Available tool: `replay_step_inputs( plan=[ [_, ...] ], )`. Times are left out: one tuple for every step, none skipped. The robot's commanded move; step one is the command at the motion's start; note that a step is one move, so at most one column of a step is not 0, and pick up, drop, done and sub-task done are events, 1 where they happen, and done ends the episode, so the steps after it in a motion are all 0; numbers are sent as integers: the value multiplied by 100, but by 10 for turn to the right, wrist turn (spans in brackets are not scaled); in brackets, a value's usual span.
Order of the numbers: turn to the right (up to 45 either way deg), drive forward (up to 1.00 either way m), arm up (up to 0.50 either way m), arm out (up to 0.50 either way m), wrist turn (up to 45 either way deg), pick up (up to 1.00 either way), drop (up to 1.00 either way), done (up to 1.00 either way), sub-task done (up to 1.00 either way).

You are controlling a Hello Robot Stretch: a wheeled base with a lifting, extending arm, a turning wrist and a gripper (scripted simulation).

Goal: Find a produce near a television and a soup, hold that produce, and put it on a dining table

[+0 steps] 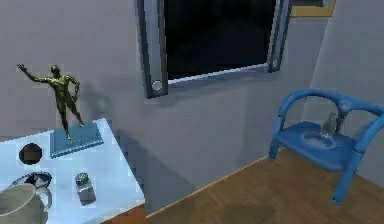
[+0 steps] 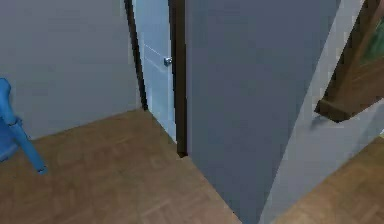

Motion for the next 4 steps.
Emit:
replay_step_inputs(
  plan=[
    [-450, 0, 0, 0, 0, 0, 0, 0, 0],
    [-450, 0, 0, 0, 0, 0, 0, 0, 0],
    [-360, 0, 0, 0, 0, 0, 0, 0, 0],
    [-60, 0, 0, 0, 0, 0, 0, 0, 0]
  ],
)
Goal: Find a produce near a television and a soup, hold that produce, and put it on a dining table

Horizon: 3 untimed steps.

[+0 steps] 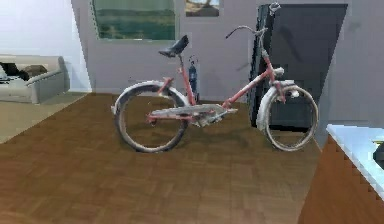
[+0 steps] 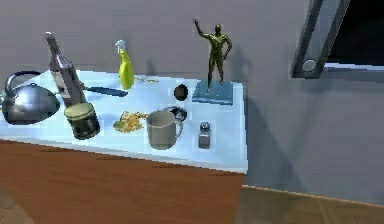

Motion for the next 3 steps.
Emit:
replay_step_inputs(
  plan=[
    [300, 0, 0, 0, 0, 0, 0, 0, 0],
    [0, 65, 0, 0, 0, 0, 0, 0, 0],
    [90, 0, 0, 0, 0, 0, 0, 0, 0]
  ],
)
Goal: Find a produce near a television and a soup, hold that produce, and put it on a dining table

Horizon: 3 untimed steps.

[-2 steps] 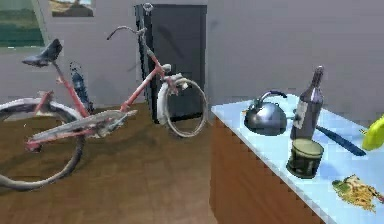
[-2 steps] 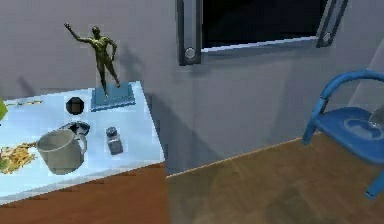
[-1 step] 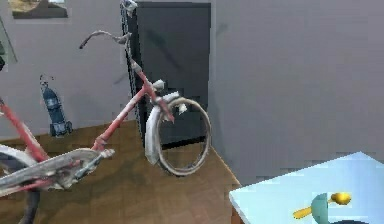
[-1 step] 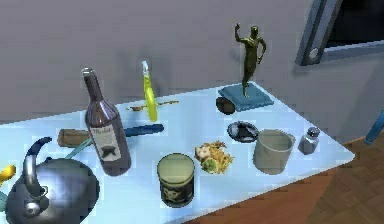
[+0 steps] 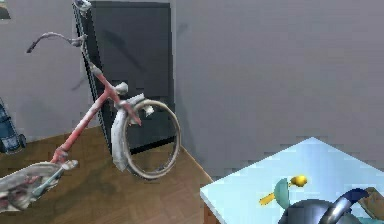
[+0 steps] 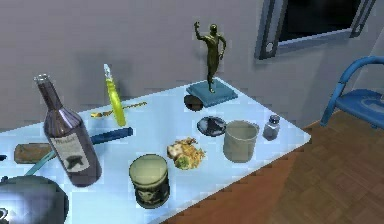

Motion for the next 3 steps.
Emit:
replay_step_inputs(
  plan=[
    [0, 0, 50, 0, 0, 0, 0, 0, 0],
    [0, 0, 38, 0, 0, 0, 0, 0, 0],
    [0, 0, 0, 42, 0, 0, 0, 0, 0]
  ],
)
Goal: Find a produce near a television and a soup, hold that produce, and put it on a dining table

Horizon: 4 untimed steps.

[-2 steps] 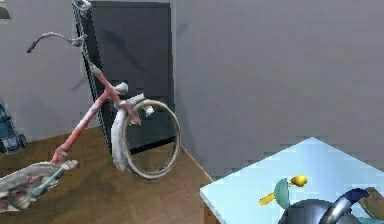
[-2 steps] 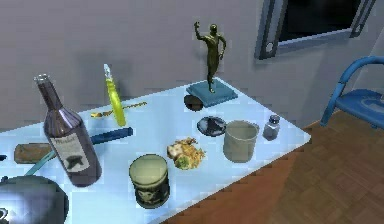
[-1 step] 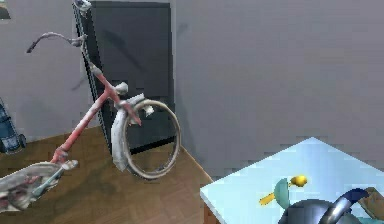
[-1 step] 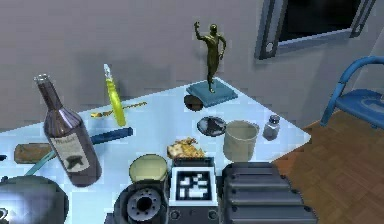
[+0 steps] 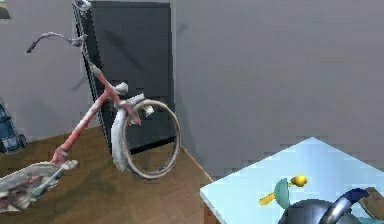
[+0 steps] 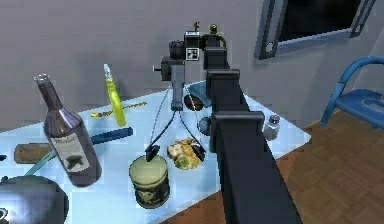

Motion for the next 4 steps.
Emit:
replay_step_inputs(
  plan=[
    [0, 0, 0, 0, 450, 0, 0, 0, 0],
    [0, 0, 0, 0, 450, 0, 0, 0, 0],
    [0, 0, 0, 0, 450, 0, 0, 0, 0],
    [0, 0, 0, 0, 450, 0, 0, 0, 0]
  ],
)
